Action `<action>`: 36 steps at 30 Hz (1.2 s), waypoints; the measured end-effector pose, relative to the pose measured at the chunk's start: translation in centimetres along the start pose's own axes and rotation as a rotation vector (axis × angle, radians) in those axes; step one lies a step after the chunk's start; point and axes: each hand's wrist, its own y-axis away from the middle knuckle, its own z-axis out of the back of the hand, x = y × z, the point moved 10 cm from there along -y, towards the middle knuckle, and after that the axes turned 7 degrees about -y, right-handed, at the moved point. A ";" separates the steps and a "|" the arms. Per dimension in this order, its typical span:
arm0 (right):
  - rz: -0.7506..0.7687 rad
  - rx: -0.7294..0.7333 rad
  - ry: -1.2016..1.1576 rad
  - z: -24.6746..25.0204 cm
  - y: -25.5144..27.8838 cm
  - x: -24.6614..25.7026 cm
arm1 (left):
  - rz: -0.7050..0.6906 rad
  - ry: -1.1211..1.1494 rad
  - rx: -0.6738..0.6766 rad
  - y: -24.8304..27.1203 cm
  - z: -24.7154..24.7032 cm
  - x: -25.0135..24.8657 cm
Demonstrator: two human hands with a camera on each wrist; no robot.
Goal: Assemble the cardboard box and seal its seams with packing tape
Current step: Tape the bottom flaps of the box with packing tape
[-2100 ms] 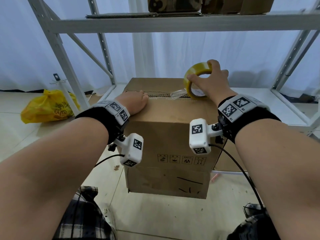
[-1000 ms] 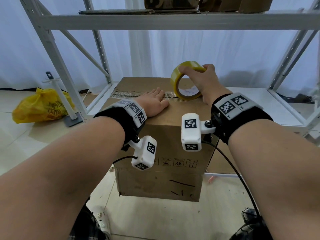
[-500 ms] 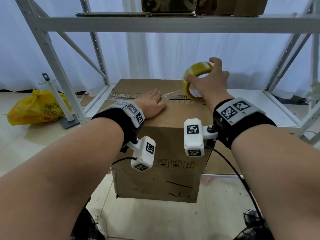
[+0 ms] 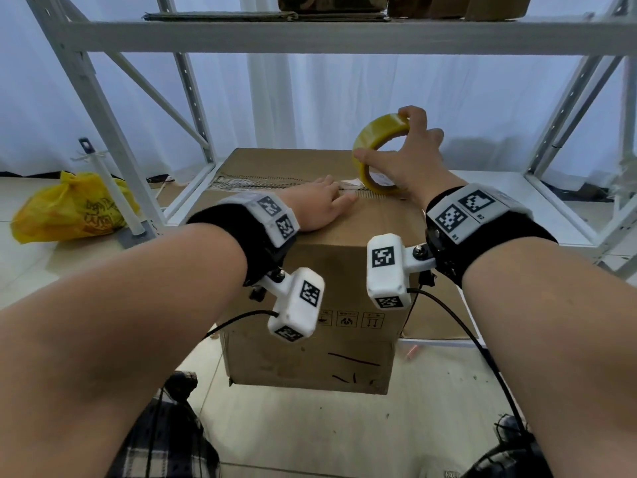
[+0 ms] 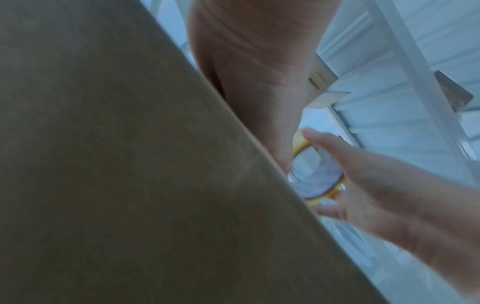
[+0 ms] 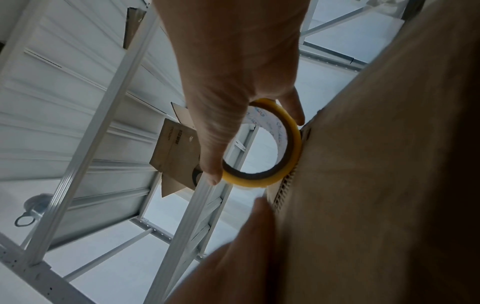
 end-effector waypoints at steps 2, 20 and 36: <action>0.008 0.007 0.034 -0.1 0.0 0.2 | -0.029 0.003 -0.004 -0.6 0.1 -1.5; -0.015 -0.015 0.017 -0.3 0.3 0.2 | 0.084 -0.060 -0.023 1.3 0.3 5.1; -0.130 -0.120 -0.287 0.5 -0.1 -1.1 | -0.005 0.030 0.007 -0.8 -0.6 0.9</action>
